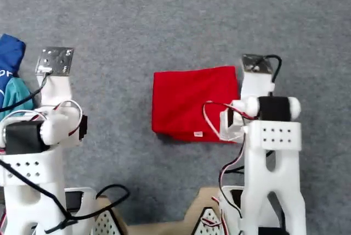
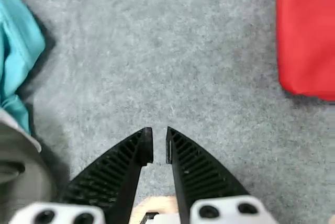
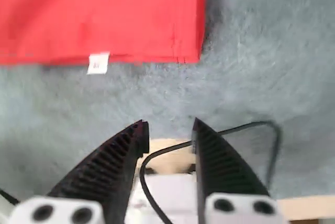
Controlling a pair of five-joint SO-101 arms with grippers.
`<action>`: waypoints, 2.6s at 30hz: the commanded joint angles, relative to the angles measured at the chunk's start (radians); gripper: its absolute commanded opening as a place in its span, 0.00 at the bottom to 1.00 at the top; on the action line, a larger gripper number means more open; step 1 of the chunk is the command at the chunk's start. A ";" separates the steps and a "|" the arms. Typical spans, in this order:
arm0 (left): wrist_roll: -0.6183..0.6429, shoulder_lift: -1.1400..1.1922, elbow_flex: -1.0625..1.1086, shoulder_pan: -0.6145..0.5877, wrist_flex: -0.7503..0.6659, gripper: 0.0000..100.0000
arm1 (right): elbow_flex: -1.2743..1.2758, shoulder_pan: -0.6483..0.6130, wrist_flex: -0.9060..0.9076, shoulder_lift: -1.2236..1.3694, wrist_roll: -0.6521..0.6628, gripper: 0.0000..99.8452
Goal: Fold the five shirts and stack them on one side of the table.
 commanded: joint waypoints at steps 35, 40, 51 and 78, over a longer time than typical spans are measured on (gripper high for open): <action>-0.006 -0.021 -0.023 -0.031 0.037 0.06 | -0.068 -0.125 -0.631 0.618 -0.865 0.40; -0.003 -0.021 -0.020 -0.031 0.037 0.06 | -0.070 -0.048 -0.652 0.687 -0.879 0.40; -0.002 -0.021 -0.025 -0.031 0.060 0.06 | -0.159 -0.050 -0.652 0.820 -0.879 0.40; -0.003 -0.021 -0.017 -0.032 0.074 0.06 | -0.202 -0.042 -0.652 0.869 -0.773 0.07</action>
